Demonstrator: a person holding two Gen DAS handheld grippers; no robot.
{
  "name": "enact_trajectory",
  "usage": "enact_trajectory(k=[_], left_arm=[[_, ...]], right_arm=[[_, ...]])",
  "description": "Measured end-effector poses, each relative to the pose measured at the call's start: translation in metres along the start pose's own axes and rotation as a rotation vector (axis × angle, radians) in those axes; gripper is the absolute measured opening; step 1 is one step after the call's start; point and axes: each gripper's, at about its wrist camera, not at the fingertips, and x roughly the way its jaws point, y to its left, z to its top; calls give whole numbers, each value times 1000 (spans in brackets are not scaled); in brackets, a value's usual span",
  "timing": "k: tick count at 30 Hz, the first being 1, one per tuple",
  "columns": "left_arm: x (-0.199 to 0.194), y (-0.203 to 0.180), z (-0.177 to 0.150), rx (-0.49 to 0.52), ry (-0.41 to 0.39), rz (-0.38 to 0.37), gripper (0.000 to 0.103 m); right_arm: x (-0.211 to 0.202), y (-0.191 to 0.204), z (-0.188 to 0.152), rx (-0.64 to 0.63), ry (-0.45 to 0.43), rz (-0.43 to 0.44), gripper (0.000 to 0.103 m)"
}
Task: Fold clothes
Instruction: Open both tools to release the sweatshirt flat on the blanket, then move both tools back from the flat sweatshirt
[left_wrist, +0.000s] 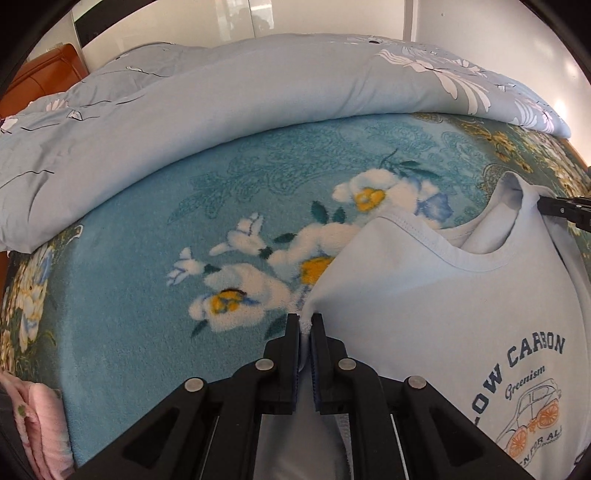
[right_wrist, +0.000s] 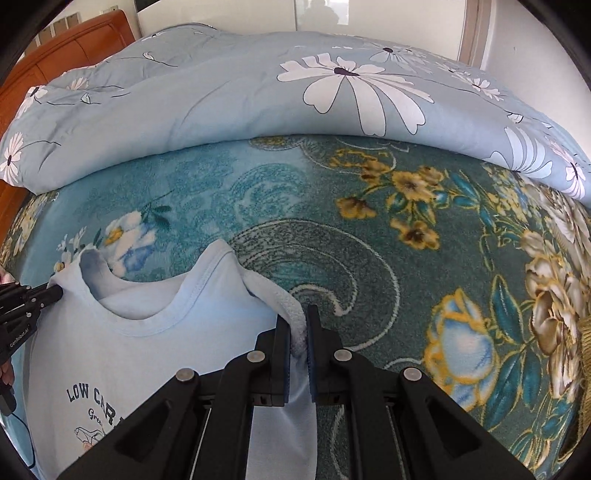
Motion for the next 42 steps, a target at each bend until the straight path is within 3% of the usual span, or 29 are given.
enact_trajectory(k=[2,4,6,9,12,17,20,24,27,32,34,35,39,42], left_arm=[[-10,0,-3,6,-5,-9,13],[-26,1,-10,-4,-15,-6,29],[-47,5,-20,-31,-39,-11,36],[-86,11,-44,-87,-84,-8,47],[-131,7,-84,-127,-160,25,55],[-193,-12,-174,-147,-304,57,66],[-211,-19,-217,-188,-333,76,67],[-223,-17,-260,-284,-340,30,68],[-229,-15,-278,-330,-325,2,68],[-248,-9,-292,-359,-346,9,69],[-253,-6,-296,-373,-350,14,69],[-254,-5,-297,-375,-349,19,69],[-254,0,-302,-384,-336,21,69],[-247,4,-303,-400,-313,19,69]], right_arm=[[-7,2,-1,-11,-7,-18,12],[-19,2,-2,-15,-21,-13,21],[-35,-2,-5,-1,-34,8,37],[-70,-8,-24,16,-76,60,37],[-103,-14,-71,22,-87,105,37],[-144,-20,-181,6,-56,137,37],[-160,-30,-241,87,-46,163,37],[-165,-25,-293,162,-40,192,37],[-159,-15,-313,209,-37,263,37],[-158,-10,-323,303,-83,299,37],[-157,-10,-325,335,-91,322,25],[-157,-11,-325,344,-93,335,7],[-172,-24,-321,349,-136,330,4],[-191,-47,-313,336,-184,246,4]])
